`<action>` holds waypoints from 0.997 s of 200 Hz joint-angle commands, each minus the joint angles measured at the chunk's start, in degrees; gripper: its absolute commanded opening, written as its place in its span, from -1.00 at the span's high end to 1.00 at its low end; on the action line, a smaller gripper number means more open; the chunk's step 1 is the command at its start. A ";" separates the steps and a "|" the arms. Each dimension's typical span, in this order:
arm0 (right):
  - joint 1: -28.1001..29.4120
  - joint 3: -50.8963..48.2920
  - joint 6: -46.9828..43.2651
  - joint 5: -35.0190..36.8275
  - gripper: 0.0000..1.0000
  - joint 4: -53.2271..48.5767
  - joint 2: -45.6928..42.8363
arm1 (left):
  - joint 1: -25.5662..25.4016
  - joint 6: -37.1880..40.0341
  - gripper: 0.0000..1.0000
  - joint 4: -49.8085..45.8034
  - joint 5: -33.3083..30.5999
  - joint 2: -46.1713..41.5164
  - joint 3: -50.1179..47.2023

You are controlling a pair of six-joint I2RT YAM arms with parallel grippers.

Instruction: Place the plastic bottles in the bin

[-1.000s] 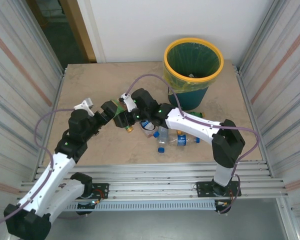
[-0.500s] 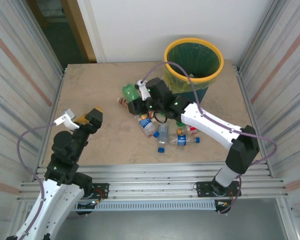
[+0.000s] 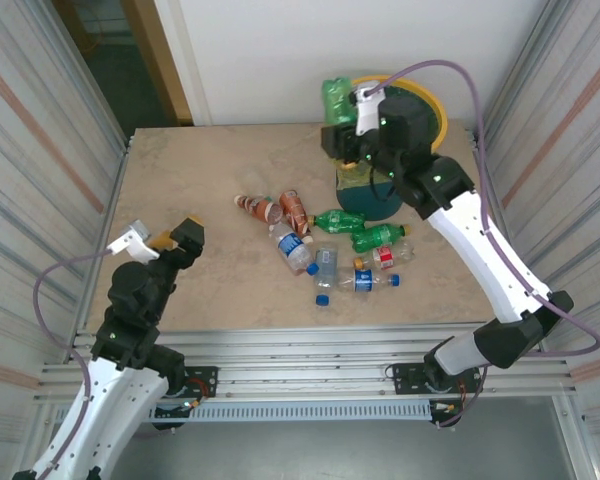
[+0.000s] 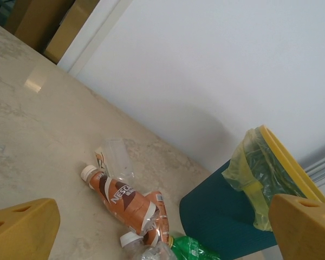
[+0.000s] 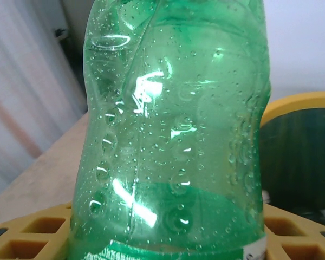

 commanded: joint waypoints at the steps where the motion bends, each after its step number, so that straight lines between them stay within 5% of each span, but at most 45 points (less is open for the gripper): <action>1: -4.07 4.22 -1.91 -0.62 0.56 -3.07 2.87 | 0.02 0.46 -0.98 0.69 -0.32 0.56 -0.56; 98: -19.29 18.36 0.87 -11.81 0.55 -8.35 20.08 | -0.01 0.64 -0.98 0.46 -0.81 1.45 -0.30; 199: -20.58 24.63 0.57 -15.18 0.30 -17.63 31.17 | 0.00 -0.82 -0.97 -1.10 -1.23 1.97 -0.36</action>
